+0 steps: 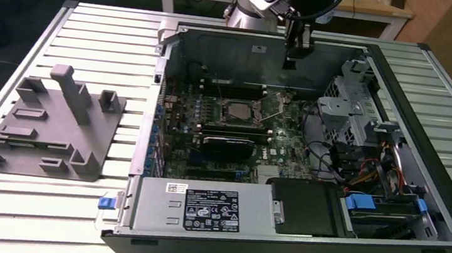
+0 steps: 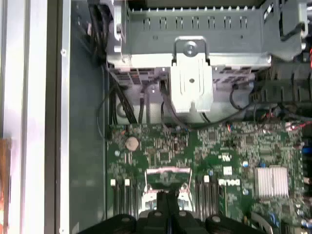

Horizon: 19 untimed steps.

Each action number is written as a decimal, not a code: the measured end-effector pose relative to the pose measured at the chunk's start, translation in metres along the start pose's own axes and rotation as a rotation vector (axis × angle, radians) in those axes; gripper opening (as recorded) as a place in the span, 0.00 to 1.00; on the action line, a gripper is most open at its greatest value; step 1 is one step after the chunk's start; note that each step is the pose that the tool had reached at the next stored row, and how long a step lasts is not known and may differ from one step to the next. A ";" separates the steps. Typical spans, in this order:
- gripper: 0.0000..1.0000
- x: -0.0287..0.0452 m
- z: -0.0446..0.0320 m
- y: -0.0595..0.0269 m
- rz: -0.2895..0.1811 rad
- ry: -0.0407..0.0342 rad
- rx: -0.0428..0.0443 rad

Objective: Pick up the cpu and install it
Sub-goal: 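Close the cpu cover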

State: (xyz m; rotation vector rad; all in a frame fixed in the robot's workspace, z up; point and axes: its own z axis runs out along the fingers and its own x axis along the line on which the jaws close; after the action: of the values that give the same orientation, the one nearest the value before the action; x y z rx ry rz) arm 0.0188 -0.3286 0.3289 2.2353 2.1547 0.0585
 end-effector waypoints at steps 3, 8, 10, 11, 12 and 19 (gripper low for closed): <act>0.11 0.0010 0.0002 0.0044 0.000 0.0000 0.0000; 0.11 0.0012 0.0003 0.0061 0.000 -0.0001 0.0000; 0.11 0.0013 0.0004 0.0063 0.006 -0.0004 0.0000; 0.11 0.0013 0.0006 0.0065 0.014 -0.0008 0.0000; 0.11 0.0013 0.0009 0.0065 0.023 -0.0012 -0.0001; 0.11 0.0013 0.0035 0.0067 0.090 -0.0047 -0.0002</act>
State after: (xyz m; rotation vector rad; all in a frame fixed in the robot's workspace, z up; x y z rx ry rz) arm 0.0257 -0.3276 0.3258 2.3288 2.0508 0.0558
